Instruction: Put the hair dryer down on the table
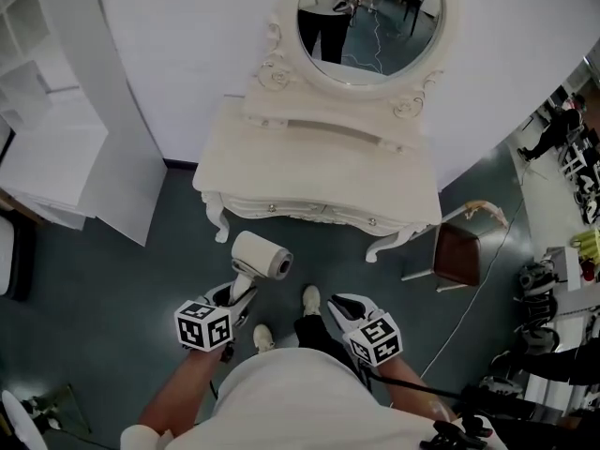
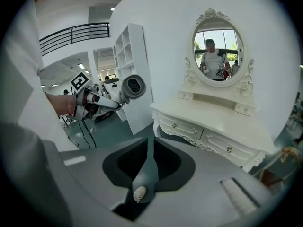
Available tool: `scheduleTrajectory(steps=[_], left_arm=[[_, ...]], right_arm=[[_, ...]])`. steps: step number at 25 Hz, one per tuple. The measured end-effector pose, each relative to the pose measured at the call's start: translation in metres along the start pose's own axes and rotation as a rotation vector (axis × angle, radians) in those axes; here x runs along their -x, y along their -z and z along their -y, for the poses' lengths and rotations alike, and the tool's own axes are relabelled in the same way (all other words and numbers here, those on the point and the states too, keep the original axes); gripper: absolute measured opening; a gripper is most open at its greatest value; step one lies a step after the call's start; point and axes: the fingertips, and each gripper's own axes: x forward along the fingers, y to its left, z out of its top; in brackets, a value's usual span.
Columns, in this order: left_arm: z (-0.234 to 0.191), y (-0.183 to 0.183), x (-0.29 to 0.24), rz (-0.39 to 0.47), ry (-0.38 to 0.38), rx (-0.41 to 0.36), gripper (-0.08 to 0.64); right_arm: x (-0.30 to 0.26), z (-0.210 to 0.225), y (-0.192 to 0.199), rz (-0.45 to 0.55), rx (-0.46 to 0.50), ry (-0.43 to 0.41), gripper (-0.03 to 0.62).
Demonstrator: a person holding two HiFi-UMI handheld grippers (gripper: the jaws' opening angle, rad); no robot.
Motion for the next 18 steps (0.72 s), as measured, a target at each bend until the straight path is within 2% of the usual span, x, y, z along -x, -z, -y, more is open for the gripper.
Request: scheduleTrajectory(steps=[8,13,18], left_arm=[[-0.018,-0.05,-0.068,-0.028,-0.037,-0.029,0.166],[-0.018,-0.102,-0.124,-0.033,-0.064,-0.059,0.164],[-0.015,-0.137,-0.194,-0.067,-0.071,-0.089,0.166]], right_arm=[[-0.033,0.066,-0.024,0.027,-0.013,-0.032,0.043],[-0.044,0.136,-0.067,0.073,0.006,-0.039,0.042],[-0.044,0.206,-0.08,0.083,-0.018,-0.028,0.041]])
